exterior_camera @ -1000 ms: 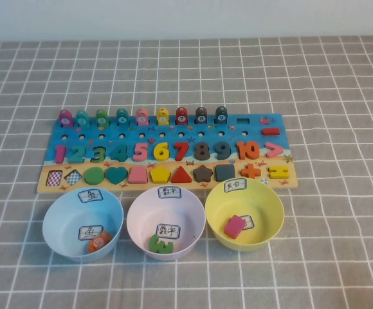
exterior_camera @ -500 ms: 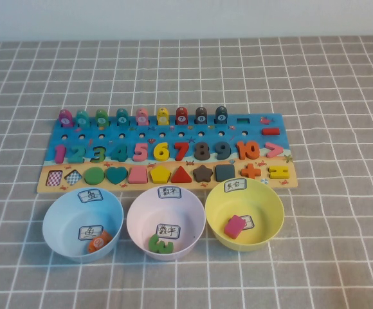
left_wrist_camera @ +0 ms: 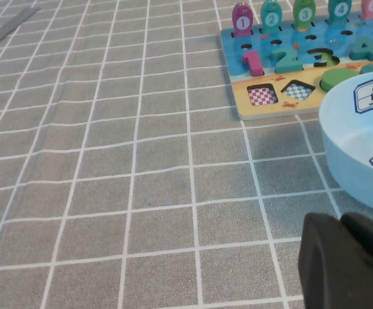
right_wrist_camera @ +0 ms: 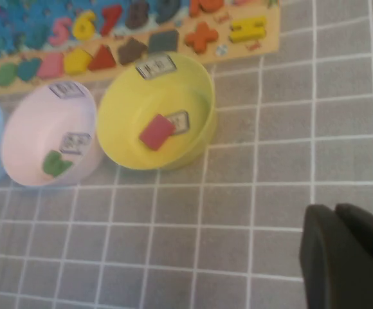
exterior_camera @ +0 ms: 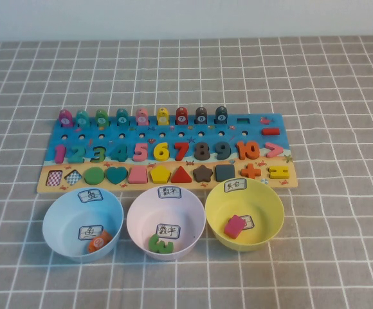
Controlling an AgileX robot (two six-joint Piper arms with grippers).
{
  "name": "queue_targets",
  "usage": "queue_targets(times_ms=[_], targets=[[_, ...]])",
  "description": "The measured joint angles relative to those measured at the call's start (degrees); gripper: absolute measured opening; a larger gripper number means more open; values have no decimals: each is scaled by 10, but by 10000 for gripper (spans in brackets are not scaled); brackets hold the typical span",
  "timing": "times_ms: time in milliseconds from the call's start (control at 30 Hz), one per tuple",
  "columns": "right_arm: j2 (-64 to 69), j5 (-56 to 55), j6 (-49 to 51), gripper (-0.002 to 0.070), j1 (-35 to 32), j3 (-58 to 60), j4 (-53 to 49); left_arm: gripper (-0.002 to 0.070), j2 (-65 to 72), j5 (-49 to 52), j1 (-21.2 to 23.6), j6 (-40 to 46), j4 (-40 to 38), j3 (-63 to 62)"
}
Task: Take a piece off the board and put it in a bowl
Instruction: Pick up the "number 10"
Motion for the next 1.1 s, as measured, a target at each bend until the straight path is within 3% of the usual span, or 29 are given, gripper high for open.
queue_targets(times_ms=[367, 800, 1100], targets=[[269, 94, 0, -17, 11, -193, -72, -1, 0, 0, 0, 0, 0, 0], [532, 97, 107, -17, 219, -407, -194, 0, 0, 0, 0, 0, 0, 0], [702, 147, 138, 3, 261, -588, -194, 0, 0, 0, 0, 0, 0, 0]])
